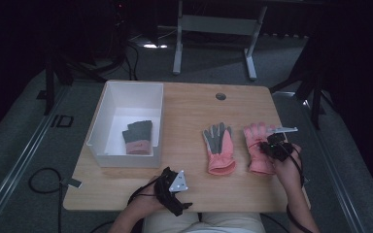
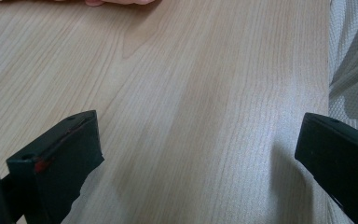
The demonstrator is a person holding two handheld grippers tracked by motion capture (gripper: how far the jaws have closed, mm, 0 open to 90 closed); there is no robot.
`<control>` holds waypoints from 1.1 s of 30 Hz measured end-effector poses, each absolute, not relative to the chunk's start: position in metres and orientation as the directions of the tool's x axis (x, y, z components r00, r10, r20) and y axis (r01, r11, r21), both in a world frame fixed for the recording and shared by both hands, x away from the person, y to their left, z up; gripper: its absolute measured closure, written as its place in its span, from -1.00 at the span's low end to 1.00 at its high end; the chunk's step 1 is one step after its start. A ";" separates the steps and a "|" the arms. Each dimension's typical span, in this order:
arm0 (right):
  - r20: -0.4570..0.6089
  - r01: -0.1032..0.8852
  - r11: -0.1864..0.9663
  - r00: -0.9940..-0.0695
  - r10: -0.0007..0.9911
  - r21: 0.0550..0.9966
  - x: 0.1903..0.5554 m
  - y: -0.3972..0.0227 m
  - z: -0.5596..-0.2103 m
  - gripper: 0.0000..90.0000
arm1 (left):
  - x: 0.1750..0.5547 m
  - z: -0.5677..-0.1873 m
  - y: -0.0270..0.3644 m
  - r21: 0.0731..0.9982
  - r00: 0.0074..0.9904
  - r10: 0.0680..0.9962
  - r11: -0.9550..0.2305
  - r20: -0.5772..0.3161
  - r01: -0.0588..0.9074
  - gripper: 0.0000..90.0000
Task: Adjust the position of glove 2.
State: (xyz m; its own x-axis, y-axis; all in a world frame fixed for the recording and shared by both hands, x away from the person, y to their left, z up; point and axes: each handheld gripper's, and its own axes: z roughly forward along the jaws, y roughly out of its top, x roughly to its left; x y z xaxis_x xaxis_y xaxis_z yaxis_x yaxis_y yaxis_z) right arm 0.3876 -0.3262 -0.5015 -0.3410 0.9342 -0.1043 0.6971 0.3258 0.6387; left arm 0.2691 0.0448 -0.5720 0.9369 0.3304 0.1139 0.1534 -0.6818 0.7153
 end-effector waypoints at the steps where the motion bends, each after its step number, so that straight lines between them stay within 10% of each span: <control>1: -0.105 0.698 0.327 -0.342 0.934 0.637 0.389 -0.326 -0.503 0.88 | 0.269 -0.572 0.045 0.716 0.937 0.331 -0.681 0.114 0.153 -1.00; 33: -0.187 0.628 0.513 -0.511 0.839 0.585 0.394 -0.338 -0.516 0.38 | 0.269 -0.572 0.045 0.722 0.935 0.334 -0.675 0.119 0.150 -1.00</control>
State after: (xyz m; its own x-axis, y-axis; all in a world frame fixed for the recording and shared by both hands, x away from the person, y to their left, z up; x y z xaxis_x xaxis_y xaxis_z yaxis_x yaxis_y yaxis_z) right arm 0.3936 -0.3380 -0.5157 -0.5110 0.8389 -0.1874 0.6280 0.5133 0.5849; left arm 0.2687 0.0447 -0.5720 0.9350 0.3343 0.1187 0.1498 -0.6755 0.7220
